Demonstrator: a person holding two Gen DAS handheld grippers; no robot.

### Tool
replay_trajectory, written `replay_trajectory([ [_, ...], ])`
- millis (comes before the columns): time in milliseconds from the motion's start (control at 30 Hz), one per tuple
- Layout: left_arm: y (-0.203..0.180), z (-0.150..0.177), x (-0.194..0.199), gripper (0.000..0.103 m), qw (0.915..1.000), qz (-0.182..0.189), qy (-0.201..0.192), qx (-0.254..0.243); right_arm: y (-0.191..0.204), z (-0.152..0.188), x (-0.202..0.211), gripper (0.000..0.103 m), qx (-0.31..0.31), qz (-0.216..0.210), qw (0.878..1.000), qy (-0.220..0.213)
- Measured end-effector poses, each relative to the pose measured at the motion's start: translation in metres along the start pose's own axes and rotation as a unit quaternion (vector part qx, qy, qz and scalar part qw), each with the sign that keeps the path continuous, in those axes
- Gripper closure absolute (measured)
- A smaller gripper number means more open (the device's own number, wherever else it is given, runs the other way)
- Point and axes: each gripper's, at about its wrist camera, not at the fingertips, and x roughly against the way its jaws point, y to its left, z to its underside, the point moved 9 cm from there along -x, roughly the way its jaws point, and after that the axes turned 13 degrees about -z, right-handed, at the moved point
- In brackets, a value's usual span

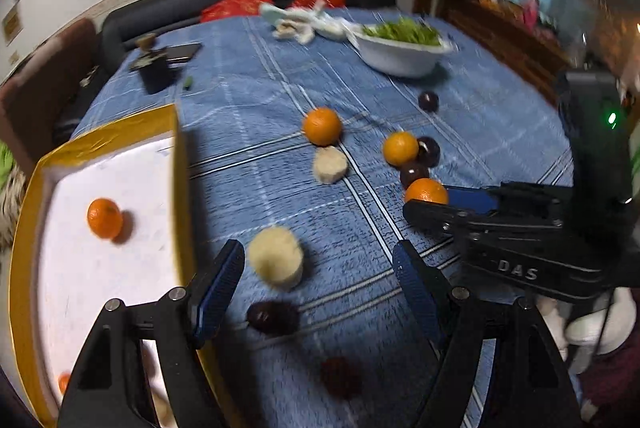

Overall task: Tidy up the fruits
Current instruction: 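Grasp a round pale slice with the left gripper while the right gripper grasps an orange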

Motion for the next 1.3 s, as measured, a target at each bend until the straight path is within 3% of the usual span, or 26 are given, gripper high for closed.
replay_trajectory([
  [167, 0.000, 0.002, -0.025, 0.030, 0.9986, -0.031, 0.028, -0.034, -0.007, 0.001, -0.001, 0.065, -0.026, -0.015, 1.000, 0.002],
  [300, 0.000, 0.000, -0.026, 0.041, 0.9963, -0.059, 0.028, -0.057, -0.003, 0.002, -0.001, 0.065, -0.020, -0.017, 1.000, 0.005],
  [433, 0.006, 0.001, -0.024, 0.041, 0.9966, -0.053, 0.030, -0.055, -0.003, 0.004, -0.003, 0.065, -0.022, -0.016, 1.000, 0.008],
  [533, 0.018, 0.005, -0.038, 0.041, 0.9954, -0.063, 0.057, -0.043, -0.005, 0.003, -0.003, 0.065, -0.025, -0.015, 1.000, 0.007],
  [600, 0.013, 0.009, -0.044, 0.041, 0.9950, -0.046, 0.073, -0.050, -0.005, 0.003, -0.003, 0.065, -0.025, -0.016, 1.000, 0.007],
  [667, 0.005, 0.010, -0.042, 0.050, 0.9945, -0.046, 0.065, -0.067, -0.005, 0.003, -0.004, 0.065, -0.025, -0.016, 1.000, 0.007],
  [733, 0.003, 0.009, -0.040, 0.068, 0.9928, -0.072, 0.056, -0.077, -0.005, 0.002, -0.004, 0.065, -0.026, -0.016, 1.000, 0.007],
  [767, 0.005, 0.007, -0.039, 0.071, 0.9929, -0.080, 0.050, -0.073, -0.006, 0.002, -0.004, 0.065, -0.026, -0.016, 1.000, 0.007],
  [833, 0.007, 0.005, -0.035, 0.071, 0.9968, -0.048, 0.051, -0.039, -0.006, 0.002, -0.004, 0.065, -0.026, -0.016, 1.000, 0.005],
  [1067, 0.020, 0.003, 0.005, 0.071, 0.9990, -0.033, 0.003, 0.029, 0.003, -0.002, 0.002, 0.065, -0.013, -0.027, 0.999, -0.010],
  [1167, 0.040, 0.006, 0.029, 0.070, 0.9963, -0.025, -0.019, 0.080, 0.009, -0.003, 0.005, 0.065, -0.005, -0.036, 0.999, -0.020],
  [1300, 0.093, 0.026, 0.056, 0.070, 0.9845, -0.035, -0.037, 0.168, 0.012, -0.001, 0.004, 0.065, 0.002, -0.030, 0.999, -0.022],
])
